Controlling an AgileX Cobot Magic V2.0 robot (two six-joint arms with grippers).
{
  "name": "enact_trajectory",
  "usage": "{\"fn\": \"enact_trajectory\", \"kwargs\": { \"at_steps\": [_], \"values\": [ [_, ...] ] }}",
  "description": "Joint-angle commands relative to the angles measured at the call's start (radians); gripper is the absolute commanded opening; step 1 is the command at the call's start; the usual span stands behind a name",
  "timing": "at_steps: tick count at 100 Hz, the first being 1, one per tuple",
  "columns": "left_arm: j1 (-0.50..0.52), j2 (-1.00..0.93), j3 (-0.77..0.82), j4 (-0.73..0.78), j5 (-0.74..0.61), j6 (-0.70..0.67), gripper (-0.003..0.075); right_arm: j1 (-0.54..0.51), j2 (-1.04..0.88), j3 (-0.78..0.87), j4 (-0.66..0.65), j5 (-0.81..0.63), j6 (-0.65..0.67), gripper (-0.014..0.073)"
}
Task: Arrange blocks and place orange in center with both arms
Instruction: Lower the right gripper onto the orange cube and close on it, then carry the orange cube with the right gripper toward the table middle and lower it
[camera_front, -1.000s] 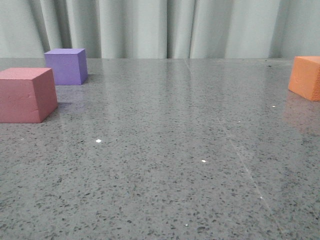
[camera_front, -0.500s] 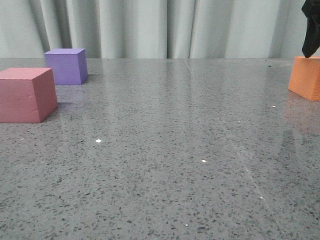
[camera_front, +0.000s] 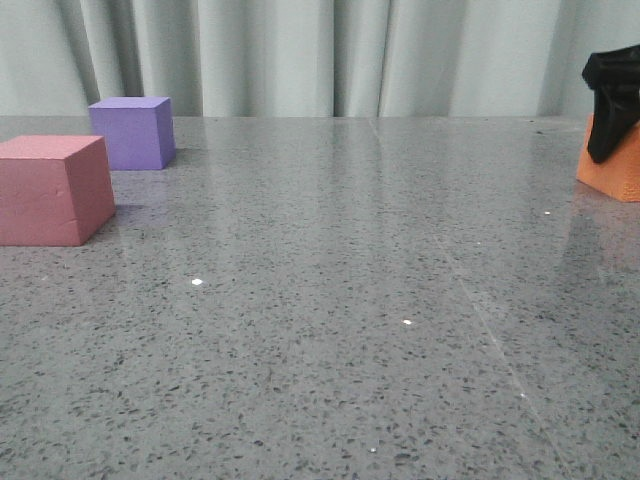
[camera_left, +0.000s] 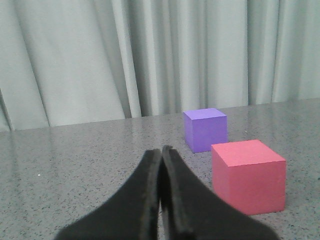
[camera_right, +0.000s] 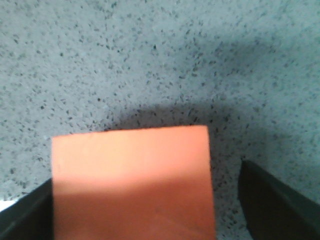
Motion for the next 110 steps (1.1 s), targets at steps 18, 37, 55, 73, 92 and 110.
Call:
{"fn": "enact_trajectory", "kwargs": {
  "at_steps": [18, 37, 55, 73, 92, 110],
  "values": [
    [0.002, -0.033, 0.055, -0.003, -0.075, -0.007, -0.0019, 0.003, -0.029, -0.035, 0.003, -0.045, -0.01, 0.037],
    [0.002, -0.033, 0.055, -0.003, -0.075, -0.007, -0.0019, 0.003, -0.032, -0.042, 0.004, -0.028, -0.01, 0.0091],
    [0.002, -0.033, 0.055, -0.003, -0.075, -0.007, -0.0019, 0.004, -0.032, -0.146, 0.044, 0.109, -0.01, 0.0066],
    [0.002, -0.033, 0.055, -0.003, -0.075, -0.007, -0.0019, 0.046, -0.033, -0.29, 0.16, 0.274, -0.009, 0.0066],
    [0.002, -0.033, 0.055, -0.003, -0.075, -0.007, -0.0019, 0.203, -0.033, -0.355, 0.168, 0.201, 0.104, 0.0066],
    [0.002, -0.033, 0.055, -0.003, -0.075, -0.007, -0.0019, 0.355, 0.0, -0.366, 0.139, 0.092, 0.223, 0.0066]
  ]
}}
